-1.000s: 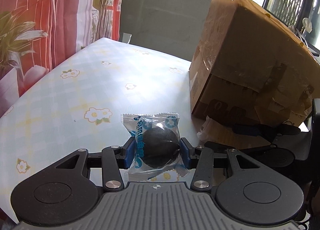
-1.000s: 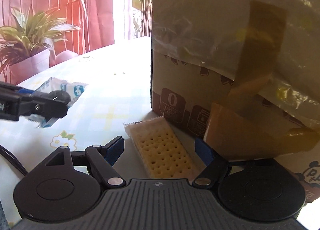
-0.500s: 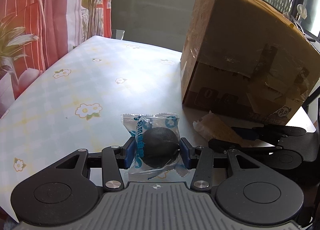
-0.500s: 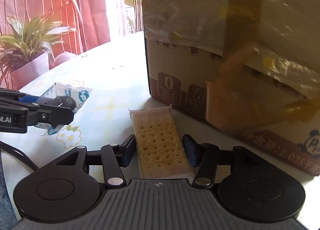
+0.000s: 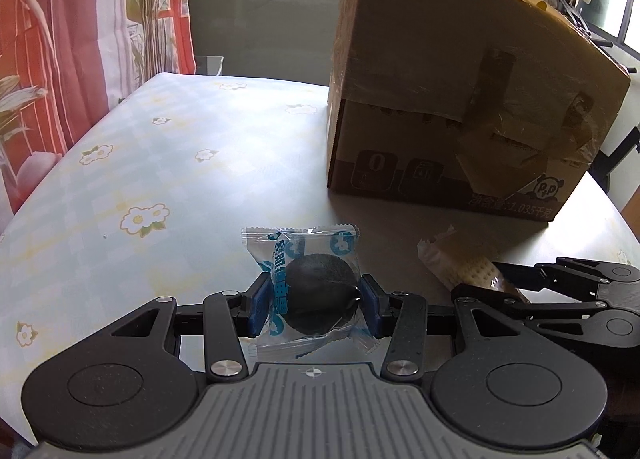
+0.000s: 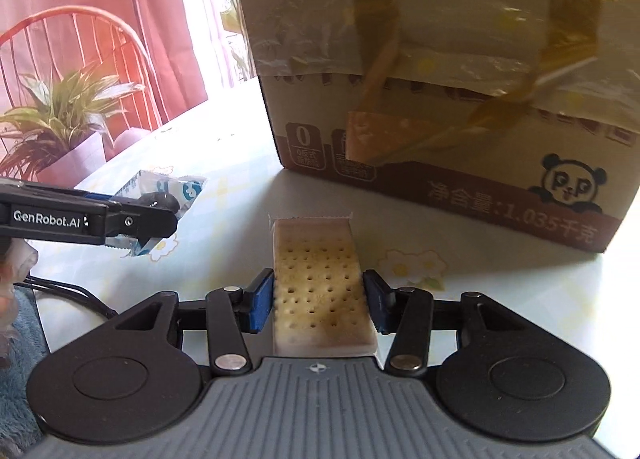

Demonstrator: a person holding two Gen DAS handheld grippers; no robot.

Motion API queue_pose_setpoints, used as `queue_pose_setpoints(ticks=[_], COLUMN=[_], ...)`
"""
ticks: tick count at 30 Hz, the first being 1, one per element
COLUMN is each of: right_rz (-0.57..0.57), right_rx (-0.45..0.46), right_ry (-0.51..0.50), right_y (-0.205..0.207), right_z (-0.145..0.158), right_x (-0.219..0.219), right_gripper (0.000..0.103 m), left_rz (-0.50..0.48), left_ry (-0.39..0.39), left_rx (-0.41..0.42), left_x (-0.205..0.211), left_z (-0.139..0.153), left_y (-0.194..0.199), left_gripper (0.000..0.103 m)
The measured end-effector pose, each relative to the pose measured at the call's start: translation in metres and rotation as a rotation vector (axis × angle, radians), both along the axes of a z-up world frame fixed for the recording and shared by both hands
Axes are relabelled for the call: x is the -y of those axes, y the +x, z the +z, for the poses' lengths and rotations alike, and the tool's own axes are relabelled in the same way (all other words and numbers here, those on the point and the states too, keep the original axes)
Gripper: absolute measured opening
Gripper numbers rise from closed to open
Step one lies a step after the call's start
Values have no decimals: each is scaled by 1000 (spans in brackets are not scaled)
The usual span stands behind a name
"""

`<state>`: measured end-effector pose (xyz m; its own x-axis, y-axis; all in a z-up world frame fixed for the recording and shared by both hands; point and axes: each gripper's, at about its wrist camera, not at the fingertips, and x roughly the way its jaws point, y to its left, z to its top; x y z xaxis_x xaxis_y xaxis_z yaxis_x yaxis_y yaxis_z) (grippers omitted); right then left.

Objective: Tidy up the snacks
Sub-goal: 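Lift both snacks and carry them over the floor box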

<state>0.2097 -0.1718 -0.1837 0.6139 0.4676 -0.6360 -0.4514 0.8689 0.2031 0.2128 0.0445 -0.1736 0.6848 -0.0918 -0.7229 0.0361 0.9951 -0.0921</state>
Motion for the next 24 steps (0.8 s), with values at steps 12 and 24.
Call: queue_pose_setpoints(ticks=[12,24], right_rz=[-56,-134], right_rx=[-1,59], right_ry=[3,52], right_y=[-4,-28], right_z=[5,36], right_x=[21,58], right_gripper=[50,50], left_rz=[-34,-82], left_ry=[27,34], left_rx=[9,67], left_x=[10,19], left_z=[4,22], left_y=[-5,-4], left_gripper=[49,49])
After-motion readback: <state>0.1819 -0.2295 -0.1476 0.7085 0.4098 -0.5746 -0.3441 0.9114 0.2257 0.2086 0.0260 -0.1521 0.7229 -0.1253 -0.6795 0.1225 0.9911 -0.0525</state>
